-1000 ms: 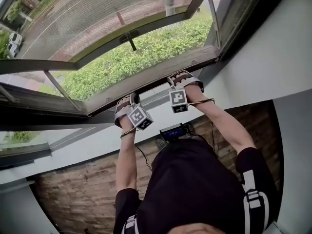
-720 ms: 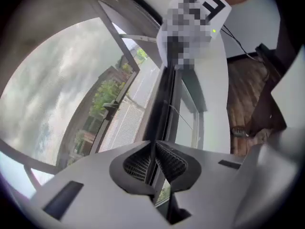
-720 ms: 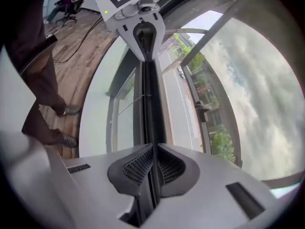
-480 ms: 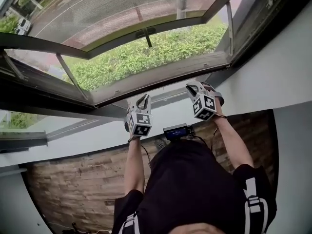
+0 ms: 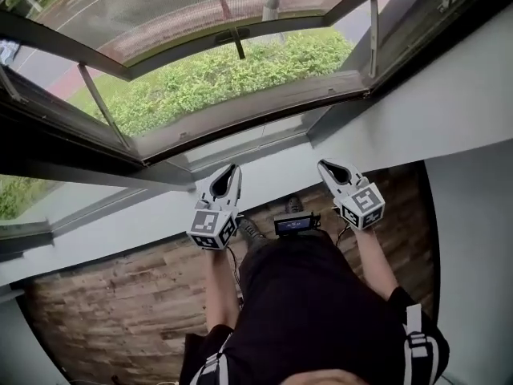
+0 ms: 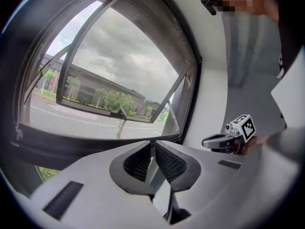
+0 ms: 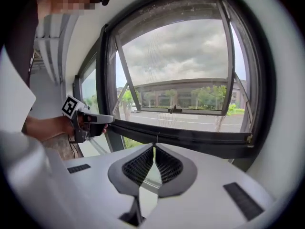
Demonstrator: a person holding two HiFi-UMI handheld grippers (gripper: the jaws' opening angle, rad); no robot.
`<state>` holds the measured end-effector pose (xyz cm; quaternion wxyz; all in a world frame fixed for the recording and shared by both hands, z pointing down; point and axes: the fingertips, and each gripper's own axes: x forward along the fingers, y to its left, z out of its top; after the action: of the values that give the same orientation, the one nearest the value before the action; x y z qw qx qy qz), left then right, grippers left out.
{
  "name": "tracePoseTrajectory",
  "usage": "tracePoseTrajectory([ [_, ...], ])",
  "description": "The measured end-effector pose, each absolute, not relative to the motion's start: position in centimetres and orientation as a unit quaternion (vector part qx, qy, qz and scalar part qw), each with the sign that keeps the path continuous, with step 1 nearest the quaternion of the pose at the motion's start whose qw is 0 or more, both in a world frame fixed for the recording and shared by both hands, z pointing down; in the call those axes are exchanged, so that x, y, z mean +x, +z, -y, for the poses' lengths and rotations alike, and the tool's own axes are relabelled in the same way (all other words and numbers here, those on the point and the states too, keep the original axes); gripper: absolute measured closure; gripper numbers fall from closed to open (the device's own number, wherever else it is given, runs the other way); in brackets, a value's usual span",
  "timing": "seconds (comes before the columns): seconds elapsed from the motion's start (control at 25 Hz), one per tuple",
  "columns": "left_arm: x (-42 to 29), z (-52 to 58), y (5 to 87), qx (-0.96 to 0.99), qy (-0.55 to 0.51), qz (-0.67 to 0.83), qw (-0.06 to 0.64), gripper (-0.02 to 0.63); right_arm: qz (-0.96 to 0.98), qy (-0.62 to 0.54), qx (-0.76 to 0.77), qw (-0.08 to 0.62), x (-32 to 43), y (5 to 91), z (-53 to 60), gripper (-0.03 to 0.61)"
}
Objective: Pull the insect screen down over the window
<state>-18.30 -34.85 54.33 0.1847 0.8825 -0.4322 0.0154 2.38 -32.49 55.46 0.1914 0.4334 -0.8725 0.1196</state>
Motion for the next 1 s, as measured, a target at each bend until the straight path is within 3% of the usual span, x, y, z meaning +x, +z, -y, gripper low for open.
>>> tracePoseTrajectory([
  [0.24,-17.0,32.5,51.9,0.903,0.004,0.401,0.155,0.580,0.873,0.097,0.448,0.166,2.1,52.3,28.5,0.558],
  [0.6,-15.3,27.1,44.9,0.909,-0.020,0.411,0.072,0.580,0.908,0.071,0.407,0.069,0.1,48.3,25.2,0.558],
  [1.0,-8.0,10.9,42.6,0.896,0.026,0.440,0.054,0.580,0.912,0.138,0.376,-0.091,9.4,46.6,12.3,0.558],
])
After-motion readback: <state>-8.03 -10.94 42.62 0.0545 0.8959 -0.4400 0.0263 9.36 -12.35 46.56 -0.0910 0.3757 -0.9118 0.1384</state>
